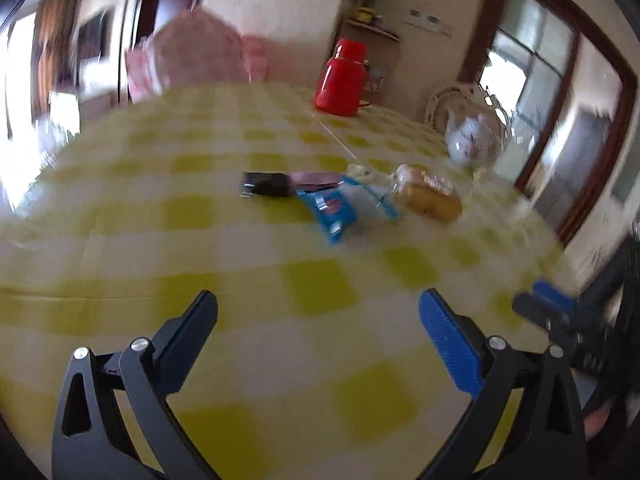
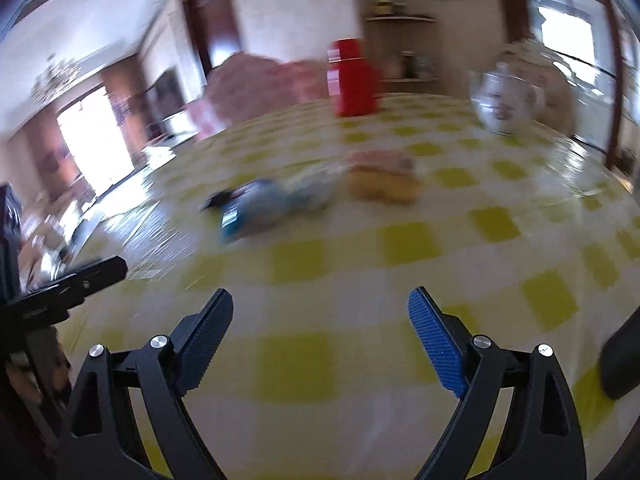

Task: Organize snacks
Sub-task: 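Grasp the blue cartoon-printed snack bag with the left tool, then grasp the orange-labelled bread bag with the right tool while the left tool holds the blue bag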

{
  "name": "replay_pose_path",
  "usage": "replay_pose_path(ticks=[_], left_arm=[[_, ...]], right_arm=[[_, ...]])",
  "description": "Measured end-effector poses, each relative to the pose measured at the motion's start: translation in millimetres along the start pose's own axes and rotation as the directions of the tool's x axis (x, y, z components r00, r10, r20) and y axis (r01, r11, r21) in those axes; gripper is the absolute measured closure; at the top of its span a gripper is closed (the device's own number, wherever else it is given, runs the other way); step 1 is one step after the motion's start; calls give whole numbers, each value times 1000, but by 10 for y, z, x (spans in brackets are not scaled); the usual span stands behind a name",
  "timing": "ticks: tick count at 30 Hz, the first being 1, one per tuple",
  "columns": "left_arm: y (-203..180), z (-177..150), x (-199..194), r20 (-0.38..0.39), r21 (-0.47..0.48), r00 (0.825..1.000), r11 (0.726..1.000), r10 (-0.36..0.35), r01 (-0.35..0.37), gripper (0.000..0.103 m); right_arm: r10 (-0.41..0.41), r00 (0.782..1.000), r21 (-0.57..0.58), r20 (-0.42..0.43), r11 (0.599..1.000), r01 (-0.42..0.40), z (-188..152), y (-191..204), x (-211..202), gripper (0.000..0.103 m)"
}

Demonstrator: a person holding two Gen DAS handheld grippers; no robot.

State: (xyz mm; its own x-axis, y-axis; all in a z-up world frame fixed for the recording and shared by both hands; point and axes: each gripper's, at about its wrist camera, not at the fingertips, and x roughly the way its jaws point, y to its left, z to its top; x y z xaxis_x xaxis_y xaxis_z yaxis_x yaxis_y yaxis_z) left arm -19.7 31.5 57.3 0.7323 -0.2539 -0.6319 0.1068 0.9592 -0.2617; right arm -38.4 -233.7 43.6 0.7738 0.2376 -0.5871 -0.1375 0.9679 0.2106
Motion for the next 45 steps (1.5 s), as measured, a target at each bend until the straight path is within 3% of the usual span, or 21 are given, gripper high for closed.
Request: replay_pose_path(ticks=[4,7,10,12,15,20,24,28,31,35,40,41,42,45], left_arm=[[-157,276,545,-12,-133,1000,991,-13,11,2],[-82,519,897,-48,-290,999,956,21,-34,2],[-14,653,1132,-72,-354,994,930,78,-99,2],[-40,702,1311,-127,-360,989,925,81,-122,2],[-107,691,1484,-171,-337,979,927,113,-166,2],[-326,658,1648,-195,-108,958,966,209,-233,2],[-374,590,1670,-184,26,952,969,246,-246,2],[-269,588,1632,-187,34,949,967,255,-253,2],[-159,625,1617,-190,30,947,966,258,-257,2],[-88,648,1623,-200,41,947,968,250,-247,2],[-65,667,1633,-206,59,950,972,234,-227,2],[-50,675,1633,-206,60,952,974,225,-217,2],[-39,679,1636,-206,61,953,975,222,-214,2],[0,700,1650,-200,67,955,975,220,-211,2]], right_arm=[[-18,1000,117,25,993,15,138,-418,188,16],[-5,1000,147,12,989,3,146,-533,285,16],[3,1000,138,15,990,-5,144,-506,227,16],[1,999,119,34,993,-5,150,-470,178,16],[29,999,117,39,993,-33,162,-423,145,16],[17,1000,49,17,999,-17,269,-312,264,16],[-53,998,-57,26,997,54,581,-294,516,16],[-136,988,-224,-68,967,118,913,-314,1126,16],[-168,975,-337,-143,935,112,1078,-314,1561,16],[-183,971,-468,-153,879,92,1177,-254,1849,16],[-179,961,-521,-209,852,45,1192,-203,2044,16],[-165,964,-518,-207,854,35,1158,-175,1965,20],[-142,968,-509,-209,860,17,1132,-160,1887,34],[-33,967,-452,-251,888,-87,1016,-133,1525,44]])
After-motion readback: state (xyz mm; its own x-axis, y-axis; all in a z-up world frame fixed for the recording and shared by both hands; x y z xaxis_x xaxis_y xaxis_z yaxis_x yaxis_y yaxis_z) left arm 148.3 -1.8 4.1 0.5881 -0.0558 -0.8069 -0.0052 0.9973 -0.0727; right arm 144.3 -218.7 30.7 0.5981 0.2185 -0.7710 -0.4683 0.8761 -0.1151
